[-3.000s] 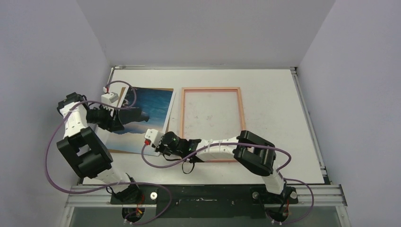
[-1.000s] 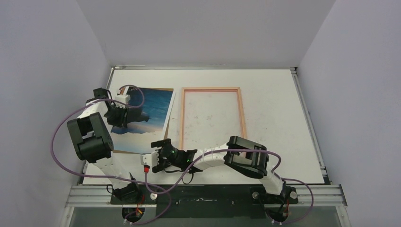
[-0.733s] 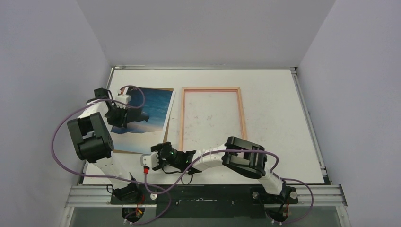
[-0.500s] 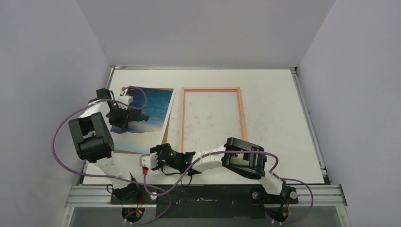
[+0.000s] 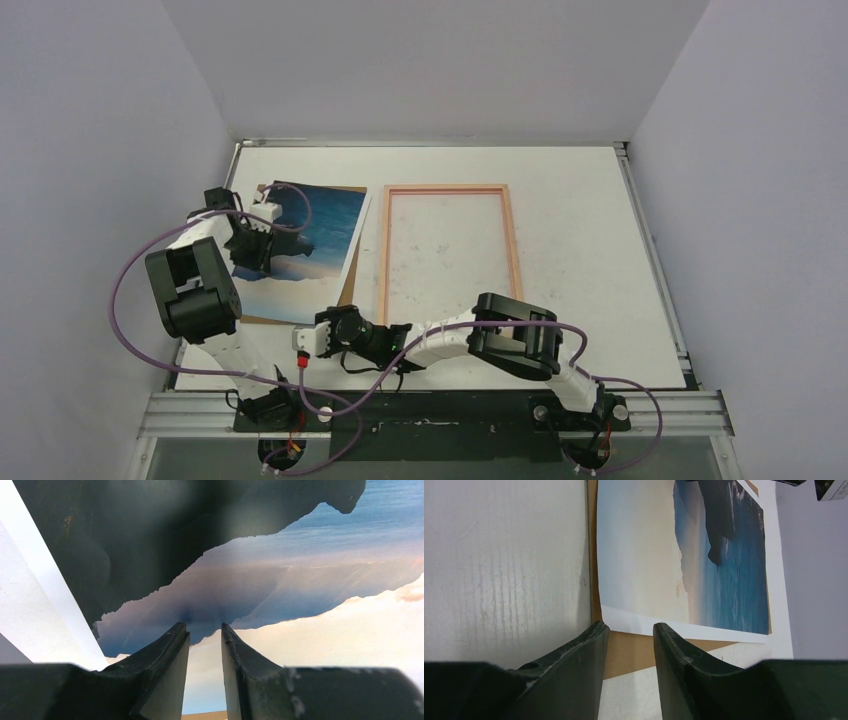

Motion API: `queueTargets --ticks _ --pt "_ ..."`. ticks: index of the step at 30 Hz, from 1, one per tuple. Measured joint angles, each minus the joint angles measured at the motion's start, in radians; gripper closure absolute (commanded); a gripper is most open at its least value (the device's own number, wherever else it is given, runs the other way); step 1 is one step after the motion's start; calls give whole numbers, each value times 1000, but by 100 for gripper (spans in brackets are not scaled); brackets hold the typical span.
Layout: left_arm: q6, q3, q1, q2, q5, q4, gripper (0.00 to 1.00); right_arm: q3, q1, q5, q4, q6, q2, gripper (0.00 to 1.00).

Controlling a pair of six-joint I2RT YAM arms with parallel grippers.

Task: Put the photo into the frame
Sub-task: Pick up the photo at the center of the board.

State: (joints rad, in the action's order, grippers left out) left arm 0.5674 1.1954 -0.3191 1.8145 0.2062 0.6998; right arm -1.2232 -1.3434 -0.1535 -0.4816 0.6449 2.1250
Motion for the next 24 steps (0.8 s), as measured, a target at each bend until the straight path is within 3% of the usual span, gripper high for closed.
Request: queueTargets --ticks 5,8,16,18,24 --pt "6 0 0 0 0 8 72 -18 0 0 -7 -2 14 59" --pt "11 0 0 0 2 15 73 -27 0 -1 -14 0 28 53" --pt "18 0 0 10 13 40 74 -32 0 -21 -53 11 33 53" --pt "20 0 0 15 16 47 75 -32 -1 -31 -72 19 36 55" --pt "25 3 2 18 23 57 75 -39 -12 -64 -164 49 84 74"
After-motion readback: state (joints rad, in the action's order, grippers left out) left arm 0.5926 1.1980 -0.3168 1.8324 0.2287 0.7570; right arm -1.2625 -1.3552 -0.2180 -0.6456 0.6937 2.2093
